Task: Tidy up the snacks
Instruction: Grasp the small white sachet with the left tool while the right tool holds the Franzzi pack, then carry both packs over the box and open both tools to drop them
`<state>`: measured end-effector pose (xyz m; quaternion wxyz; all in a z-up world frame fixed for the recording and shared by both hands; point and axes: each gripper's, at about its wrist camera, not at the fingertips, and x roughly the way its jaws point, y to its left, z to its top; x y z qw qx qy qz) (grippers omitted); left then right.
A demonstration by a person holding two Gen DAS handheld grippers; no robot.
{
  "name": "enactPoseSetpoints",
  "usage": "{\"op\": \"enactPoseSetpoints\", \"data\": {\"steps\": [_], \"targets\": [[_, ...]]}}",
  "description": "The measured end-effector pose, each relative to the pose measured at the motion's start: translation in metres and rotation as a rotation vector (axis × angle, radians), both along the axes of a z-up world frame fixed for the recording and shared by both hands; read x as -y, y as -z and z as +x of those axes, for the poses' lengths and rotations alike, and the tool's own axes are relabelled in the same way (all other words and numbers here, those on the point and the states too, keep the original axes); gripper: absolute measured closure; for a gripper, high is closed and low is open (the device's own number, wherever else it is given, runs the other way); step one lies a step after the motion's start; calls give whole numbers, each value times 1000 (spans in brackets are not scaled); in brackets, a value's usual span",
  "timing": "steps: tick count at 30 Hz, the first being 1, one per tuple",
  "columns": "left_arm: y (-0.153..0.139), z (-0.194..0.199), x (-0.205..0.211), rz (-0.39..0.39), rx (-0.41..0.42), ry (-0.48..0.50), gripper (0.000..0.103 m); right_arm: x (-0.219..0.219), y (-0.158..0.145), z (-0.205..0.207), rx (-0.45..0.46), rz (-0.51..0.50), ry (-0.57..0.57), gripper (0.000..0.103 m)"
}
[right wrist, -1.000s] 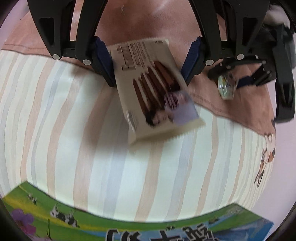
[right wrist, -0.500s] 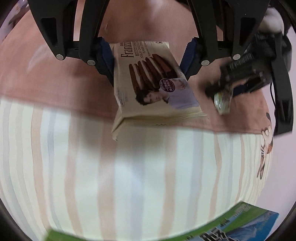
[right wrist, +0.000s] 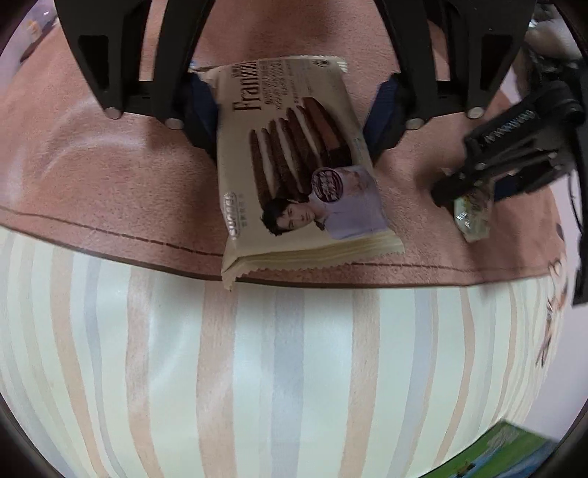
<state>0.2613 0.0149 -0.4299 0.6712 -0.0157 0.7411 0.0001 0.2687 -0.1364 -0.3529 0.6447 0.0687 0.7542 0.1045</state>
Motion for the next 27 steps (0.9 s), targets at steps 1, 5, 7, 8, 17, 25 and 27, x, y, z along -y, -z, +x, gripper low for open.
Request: {"op": "enactPoseSetpoints", "data": {"steps": [1,5,7,8,17,25,27], "targets": [[-2,-1,1,-13,0,-1,47,-9,-5,-8,10,0,-3,39],[-16,-4,5,-61,3,-3,47,-15,-14,-25,33,19,-3,40],[-24,-5,10,-79,14,10,47,-2,-20,-28,33,47,16,40],[-29,-5,13,-88,22,17,47,-1,-21,-29,29,63,28,40],[-85,15,25,-188,92,19,47,13,-60,-32,71,212,127,40],[-169,76,35,-287,225,44,47,49,-158,33,259,296,166,40],[-186,91,36,-289,265,63,47,54,-182,52,316,303,162,40]]}}
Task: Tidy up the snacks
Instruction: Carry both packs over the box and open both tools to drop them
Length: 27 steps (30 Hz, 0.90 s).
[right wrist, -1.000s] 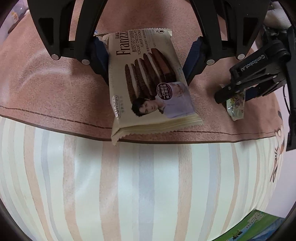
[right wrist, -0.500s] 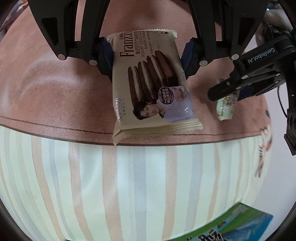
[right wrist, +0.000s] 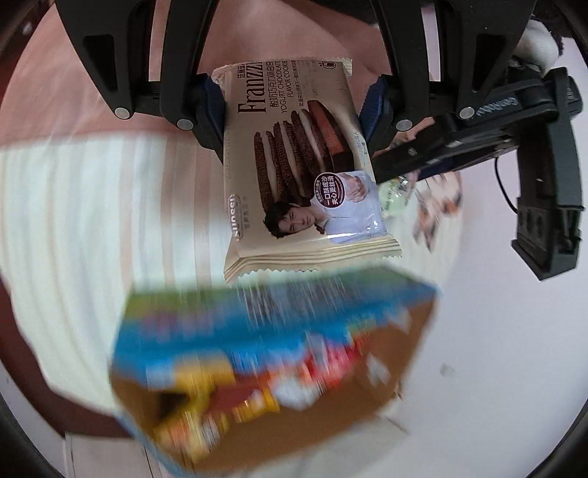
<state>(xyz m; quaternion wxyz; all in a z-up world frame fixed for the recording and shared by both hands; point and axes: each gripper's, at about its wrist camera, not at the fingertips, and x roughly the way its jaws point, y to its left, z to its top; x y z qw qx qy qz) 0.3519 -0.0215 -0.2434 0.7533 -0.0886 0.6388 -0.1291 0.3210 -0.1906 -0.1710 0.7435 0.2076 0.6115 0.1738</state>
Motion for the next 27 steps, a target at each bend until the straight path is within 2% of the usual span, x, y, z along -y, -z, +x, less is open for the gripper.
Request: {"op": "enactPoseSetpoints", "data": {"steps": [3,7,10,15,19,21,22,23,25,27], "targets": [[-33,35,9,16,72,28,47,5,-32,32,79,-19,6,40],[-58,83,12,75,148,51,47,11,-61,81,158,-78,13,40],[-64,124,17,115,166,59,47,17,-73,122,181,-122,15,40],[-58,179,17,163,152,49,47,14,-70,175,177,-171,27,40],[-42,211,23,205,143,39,45,16,-56,209,139,-181,47,38],[-30,220,25,232,112,48,45,14,-46,224,118,-199,56,37],[-25,220,25,236,98,48,45,16,-42,231,107,-207,62,33],[-20,223,24,244,86,46,45,18,-37,234,101,-213,66,24],[-13,222,25,262,82,47,38,19,-30,243,83,-227,69,14],[-10,222,25,276,79,54,12,22,-23,246,75,-257,73,6]]}}
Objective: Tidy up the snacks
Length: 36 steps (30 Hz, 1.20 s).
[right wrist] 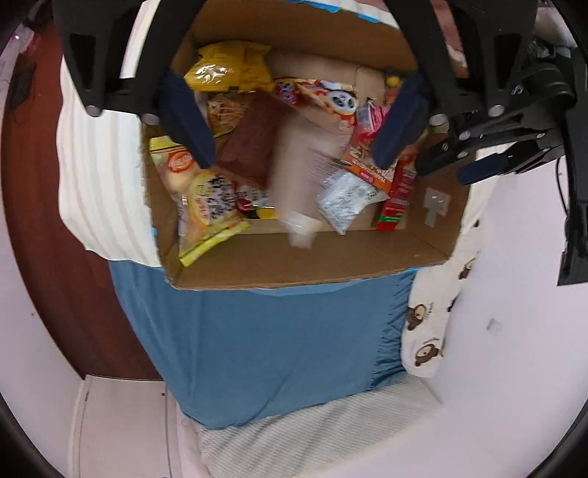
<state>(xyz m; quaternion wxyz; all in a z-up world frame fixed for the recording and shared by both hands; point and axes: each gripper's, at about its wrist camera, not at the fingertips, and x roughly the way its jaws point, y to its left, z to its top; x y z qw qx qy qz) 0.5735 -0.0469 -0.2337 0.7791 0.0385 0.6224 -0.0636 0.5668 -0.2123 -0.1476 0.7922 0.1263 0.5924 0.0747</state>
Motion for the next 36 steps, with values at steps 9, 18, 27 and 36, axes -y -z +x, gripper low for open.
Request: {"op": "enactPoseSetpoints", "data": {"steps": [9,18,27,36], "targets": [[11,-5,-2,1,-7,-12,8,9,14,-17,-43,-92,1,2],[0,-25,-2,-16,22,-17,8,17,18,-42,-50,-123,20,1],[-23,-68,-6,-24,99,-26,8,23,-8,-82,16,-117,56,1],[-60,-138,-16,-17,227,-40,8,21,-53,-145,156,-140,94,1]]}}
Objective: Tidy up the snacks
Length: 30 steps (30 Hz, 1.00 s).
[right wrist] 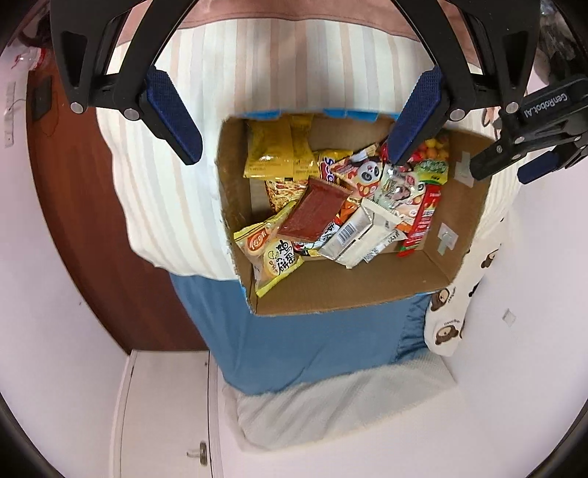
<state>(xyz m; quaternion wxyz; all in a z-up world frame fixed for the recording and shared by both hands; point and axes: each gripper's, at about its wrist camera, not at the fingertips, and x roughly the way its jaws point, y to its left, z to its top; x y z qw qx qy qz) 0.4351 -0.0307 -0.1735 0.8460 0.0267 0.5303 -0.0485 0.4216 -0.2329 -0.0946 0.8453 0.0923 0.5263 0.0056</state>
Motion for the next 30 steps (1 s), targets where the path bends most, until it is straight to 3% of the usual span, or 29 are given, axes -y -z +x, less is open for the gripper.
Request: {"op": "enactPoseSetpoints", "data": {"steps": [19,30], "targets": [[-87,-131,-20,-44,206,-9,8,-13,-105,-144,217,-55,-26,0],[-120,-195,-17,-1,295,15,8,-19,-156,-207,318,-55,-38,0]]}}
